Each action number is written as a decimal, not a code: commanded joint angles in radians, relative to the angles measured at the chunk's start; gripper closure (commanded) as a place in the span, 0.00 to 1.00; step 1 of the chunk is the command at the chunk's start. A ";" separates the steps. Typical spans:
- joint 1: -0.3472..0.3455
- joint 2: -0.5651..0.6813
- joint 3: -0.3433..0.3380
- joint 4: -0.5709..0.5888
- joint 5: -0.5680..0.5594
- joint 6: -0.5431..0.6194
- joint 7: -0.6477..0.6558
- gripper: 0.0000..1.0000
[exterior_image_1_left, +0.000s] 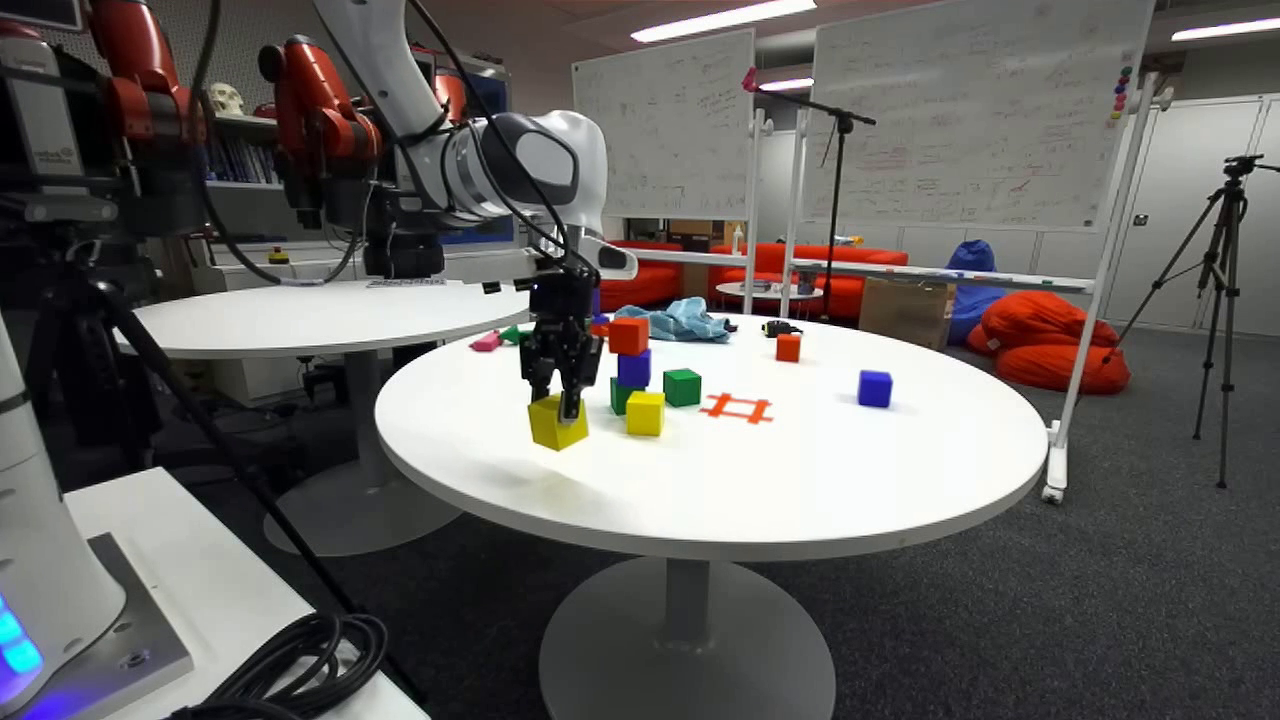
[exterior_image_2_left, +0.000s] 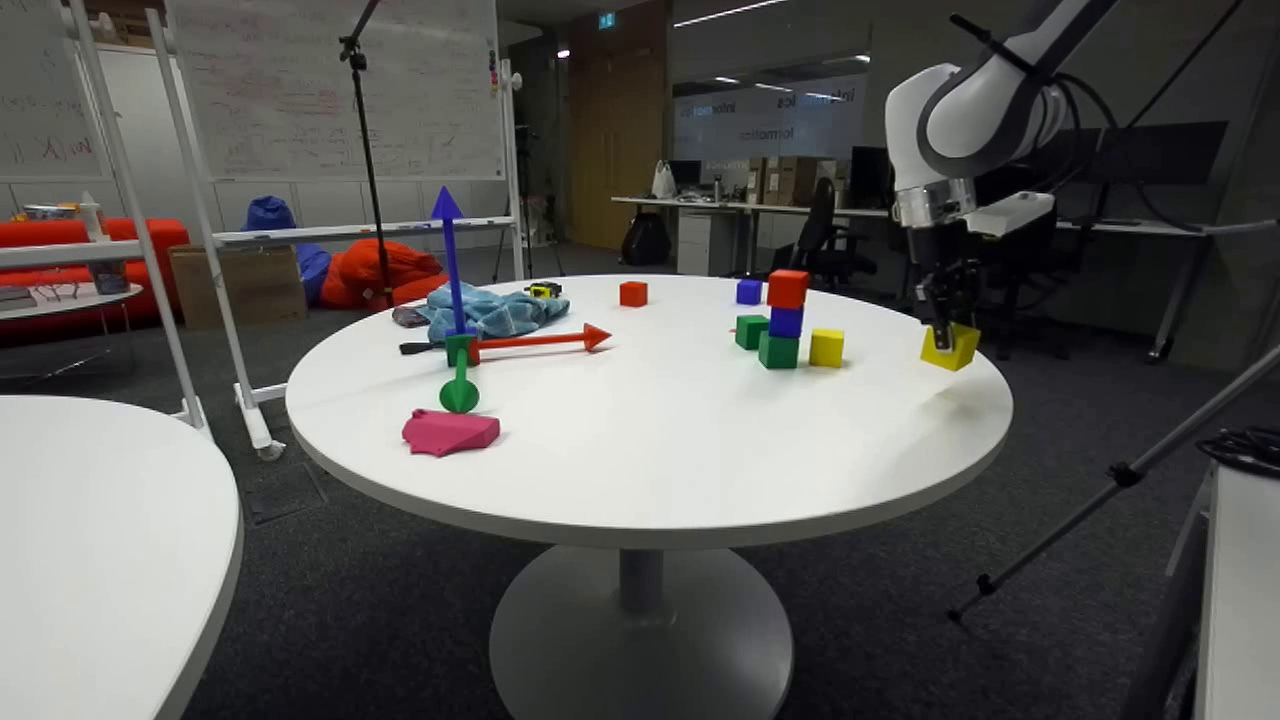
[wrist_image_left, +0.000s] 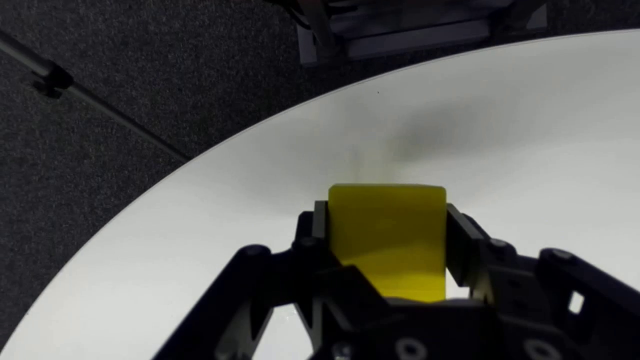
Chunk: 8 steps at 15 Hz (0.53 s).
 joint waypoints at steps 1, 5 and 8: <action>-0.022 -0.126 -0.014 -0.112 -0.047 0.070 0.044 0.69; -0.038 -0.200 -0.025 -0.139 -0.122 0.154 0.106 0.69; -0.043 -0.237 -0.012 -0.111 -0.196 0.174 0.137 0.69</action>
